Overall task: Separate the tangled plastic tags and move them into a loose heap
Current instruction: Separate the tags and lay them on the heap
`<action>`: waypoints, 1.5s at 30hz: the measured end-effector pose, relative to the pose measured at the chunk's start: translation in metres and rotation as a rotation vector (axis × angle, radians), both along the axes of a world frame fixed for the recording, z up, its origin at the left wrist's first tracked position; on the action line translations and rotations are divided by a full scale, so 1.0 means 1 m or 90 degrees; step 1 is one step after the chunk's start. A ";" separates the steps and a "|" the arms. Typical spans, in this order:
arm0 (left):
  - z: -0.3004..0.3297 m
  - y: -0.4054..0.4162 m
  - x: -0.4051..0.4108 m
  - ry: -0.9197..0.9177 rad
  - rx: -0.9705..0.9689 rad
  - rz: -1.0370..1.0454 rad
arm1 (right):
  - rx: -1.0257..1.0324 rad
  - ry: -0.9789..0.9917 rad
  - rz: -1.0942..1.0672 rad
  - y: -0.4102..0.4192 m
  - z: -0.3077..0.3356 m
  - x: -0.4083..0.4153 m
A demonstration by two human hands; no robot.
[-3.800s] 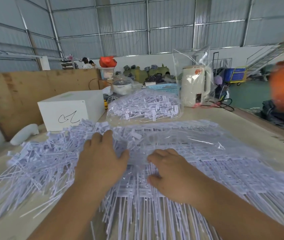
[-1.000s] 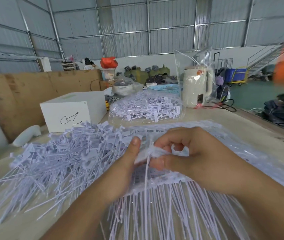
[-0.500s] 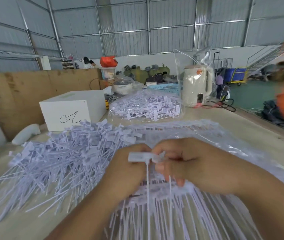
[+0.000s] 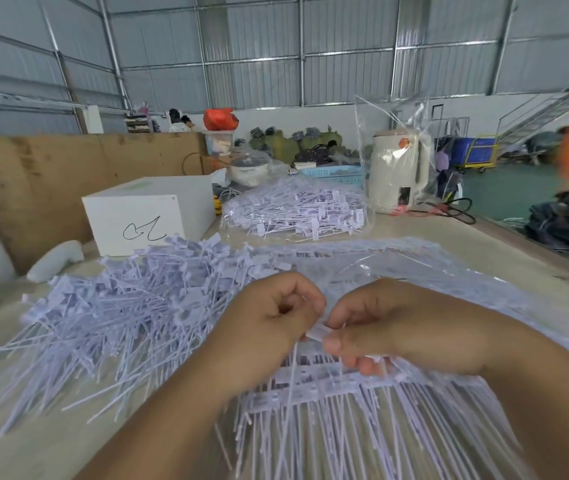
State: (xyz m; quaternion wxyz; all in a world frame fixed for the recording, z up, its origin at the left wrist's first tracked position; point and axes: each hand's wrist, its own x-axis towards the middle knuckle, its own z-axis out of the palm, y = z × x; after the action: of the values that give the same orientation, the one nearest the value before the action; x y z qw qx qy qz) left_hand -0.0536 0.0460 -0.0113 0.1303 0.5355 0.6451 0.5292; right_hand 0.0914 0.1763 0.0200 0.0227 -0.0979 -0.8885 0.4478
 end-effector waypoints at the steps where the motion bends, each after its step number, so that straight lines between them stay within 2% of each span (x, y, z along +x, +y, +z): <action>1: 0.001 0.000 -0.001 -0.015 0.017 0.005 | -0.004 -0.019 0.008 0.000 0.001 0.001; 3: 0.002 0.000 0.002 -0.074 0.049 0.002 | 0.035 -0.060 0.014 0.000 0.002 0.002; 6: 0.003 0.002 0.002 -0.269 0.090 -0.014 | 0.122 -0.115 0.014 0.001 0.003 0.005; 8: 0.005 0.002 -0.001 -0.337 0.093 0.003 | 0.128 -0.102 -0.016 0.003 0.005 0.007; 10: 0.005 0.002 -0.005 -0.282 0.069 0.049 | 0.123 -0.032 -0.058 0.004 0.007 0.007; 12: 0.002 0.001 -0.008 -0.127 0.050 0.104 | 0.121 0.055 -0.081 0.002 0.007 0.006; 14: 0.000 -0.001 -0.004 -0.003 0.032 0.098 | 0.141 0.105 -0.084 -0.001 0.006 0.004; 19: -0.004 -0.003 -0.003 0.216 -0.021 0.030 | 0.199 0.054 -0.067 0.000 0.000 0.003; 21: -0.002 -0.005 -0.003 0.185 -0.038 0.006 | 0.194 0.035 -0.061 0.001 -0.003 0.003; 24: 0.001 -0.005 -0.002 -0.021 -0.056 -0.090 | 0.174 0.020 -0.038 0.001 -0.003 0.003; 27: 0.003 -0.003 -0.004 -0.084 -0.026 -0.070 | 0.135 -0.001 -0.038 0.001 0.003 0.007; 29: 0.002 -0.003 -0.005 -0.055 -0.045 -0.048 | 0.130 -0.042 -0.043 0.000 0.003 0.007; 33: -0.004 -0.005 -0.008 0.104 -0.146 -0.005 | 0.213 -0.042 -0.076 -0.002 -0.002 0.001; 35: -0.005 -0.005 -0.008 0.109 -0.157 -0.004 | 0.226 -0.046 -0.085 -0.002 -0.007 0.000; 39: -0.007 -0.005 -0.011 0.141 -0.199 0.008 | 0.330 -0.154 -0.049 -0.008 -0.014 -0.002; 45: -0.012 -0.003 -0.011 0.156 -0.277 0.005 | 0.274 -0.198 -0.005 -0.010 -0.015 -0.006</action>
State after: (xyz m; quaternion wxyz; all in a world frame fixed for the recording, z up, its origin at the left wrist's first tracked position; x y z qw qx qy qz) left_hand -0.0646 0.0435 -0.0236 0.1609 0.5526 0.7569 0.3095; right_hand 0.0859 0.1660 0.0053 -0.0918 -0.1620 -0.9558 0.2277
